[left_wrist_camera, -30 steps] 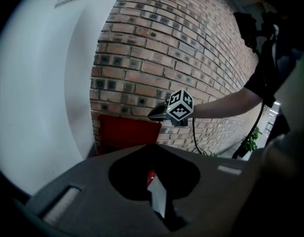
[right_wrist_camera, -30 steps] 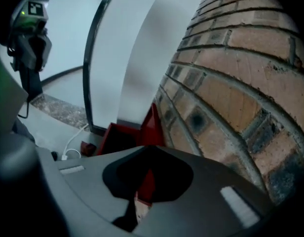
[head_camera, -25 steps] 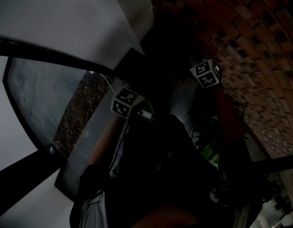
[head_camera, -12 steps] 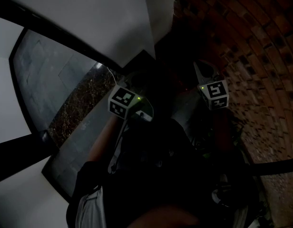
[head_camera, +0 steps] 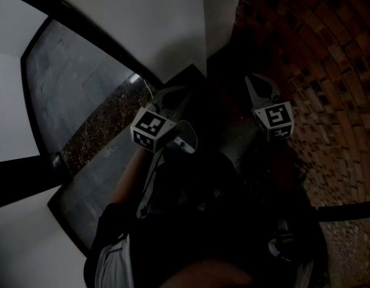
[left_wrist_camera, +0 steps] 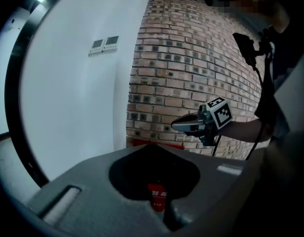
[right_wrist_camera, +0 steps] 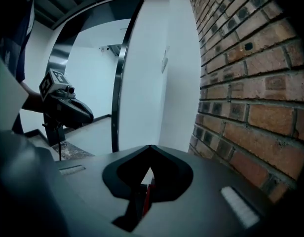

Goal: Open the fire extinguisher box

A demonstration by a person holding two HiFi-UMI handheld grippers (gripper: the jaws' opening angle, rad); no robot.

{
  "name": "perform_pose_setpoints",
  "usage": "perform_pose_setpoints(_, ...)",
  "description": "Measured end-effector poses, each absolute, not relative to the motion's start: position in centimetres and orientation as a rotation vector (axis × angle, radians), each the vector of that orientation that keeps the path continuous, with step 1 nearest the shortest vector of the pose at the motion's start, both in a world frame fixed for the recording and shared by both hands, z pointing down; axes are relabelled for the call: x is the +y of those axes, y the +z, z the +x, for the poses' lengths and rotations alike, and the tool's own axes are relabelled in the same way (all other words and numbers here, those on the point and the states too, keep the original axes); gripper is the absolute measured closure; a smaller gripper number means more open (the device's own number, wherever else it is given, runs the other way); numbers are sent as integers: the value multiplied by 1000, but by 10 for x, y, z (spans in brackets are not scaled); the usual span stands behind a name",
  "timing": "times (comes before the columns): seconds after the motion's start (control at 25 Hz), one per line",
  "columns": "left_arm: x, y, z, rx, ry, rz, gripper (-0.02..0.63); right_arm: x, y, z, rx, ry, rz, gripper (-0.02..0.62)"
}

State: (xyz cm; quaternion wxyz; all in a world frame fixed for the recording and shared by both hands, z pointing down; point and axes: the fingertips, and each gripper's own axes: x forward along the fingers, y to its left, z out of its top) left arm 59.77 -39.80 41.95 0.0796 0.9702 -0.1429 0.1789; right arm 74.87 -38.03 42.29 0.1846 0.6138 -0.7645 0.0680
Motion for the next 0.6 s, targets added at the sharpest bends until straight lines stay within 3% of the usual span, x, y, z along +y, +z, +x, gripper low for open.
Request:
perform_pose_setpoints(0.28,-408,412,550,-630,508,2871,606,-401,416,705,-2299,148,1576,595)
perform_pose_setpoints(0.6,-411,406,443,-1006,492,2737,606,-433,405,610,-2516,82,1286,595)
